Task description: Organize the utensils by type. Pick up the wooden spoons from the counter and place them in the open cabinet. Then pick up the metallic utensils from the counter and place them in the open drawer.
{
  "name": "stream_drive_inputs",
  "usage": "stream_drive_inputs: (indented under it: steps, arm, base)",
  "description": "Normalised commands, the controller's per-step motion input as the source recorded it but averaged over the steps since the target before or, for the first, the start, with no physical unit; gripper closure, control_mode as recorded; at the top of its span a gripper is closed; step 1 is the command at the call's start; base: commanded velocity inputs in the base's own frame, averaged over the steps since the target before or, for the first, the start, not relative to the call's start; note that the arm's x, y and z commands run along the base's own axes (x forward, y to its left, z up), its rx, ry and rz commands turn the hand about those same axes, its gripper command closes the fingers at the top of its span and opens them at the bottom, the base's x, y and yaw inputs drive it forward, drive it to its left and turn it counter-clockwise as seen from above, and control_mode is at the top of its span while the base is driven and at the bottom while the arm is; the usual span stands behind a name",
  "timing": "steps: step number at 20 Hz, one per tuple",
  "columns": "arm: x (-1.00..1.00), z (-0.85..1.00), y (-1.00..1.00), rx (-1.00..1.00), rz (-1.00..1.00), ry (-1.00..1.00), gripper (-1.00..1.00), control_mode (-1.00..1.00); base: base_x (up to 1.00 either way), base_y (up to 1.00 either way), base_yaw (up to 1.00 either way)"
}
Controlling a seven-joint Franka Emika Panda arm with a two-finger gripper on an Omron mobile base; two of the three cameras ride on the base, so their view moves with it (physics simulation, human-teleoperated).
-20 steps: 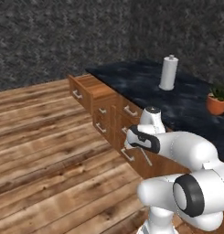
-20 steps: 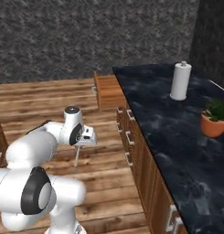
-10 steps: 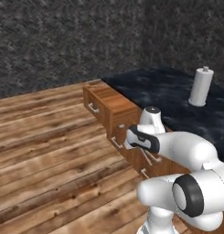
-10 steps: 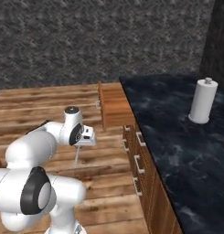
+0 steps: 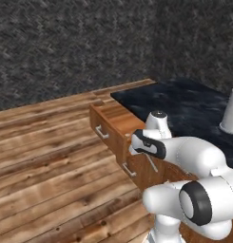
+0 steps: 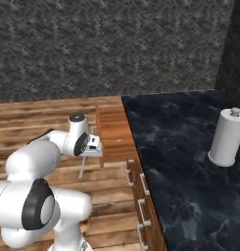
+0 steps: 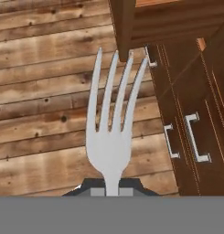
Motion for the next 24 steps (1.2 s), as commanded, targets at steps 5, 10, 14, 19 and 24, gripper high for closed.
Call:
stream_drive_inputs:
  steps: [5,10,14,19,24]
  arm:
    - [0.00,0.00,0.00,0.00,0.00,0.00,1.00,1.00]
    - [0.00,0.00,0.00,0.00,0.00,0.00,1.00,1.00]
    - [0.00,0.00,0.00,0.00,0.00,0.00,1.00,1.00]
    - [0.00,0.00,0.00,0.00,0.00,0.00,1.00,1.00]
    - [0.00,0.00,0.00,0.00,0.00,0.00,1.00,1.00]
  base:
    - [1.00,-0.01,0.06]
    - [0.67,-0.26,0.10]
    - [0.44,-0.14,0.11]
    - [0.15,-0.01,0.08]
    - [0.00,0.00,0.00]
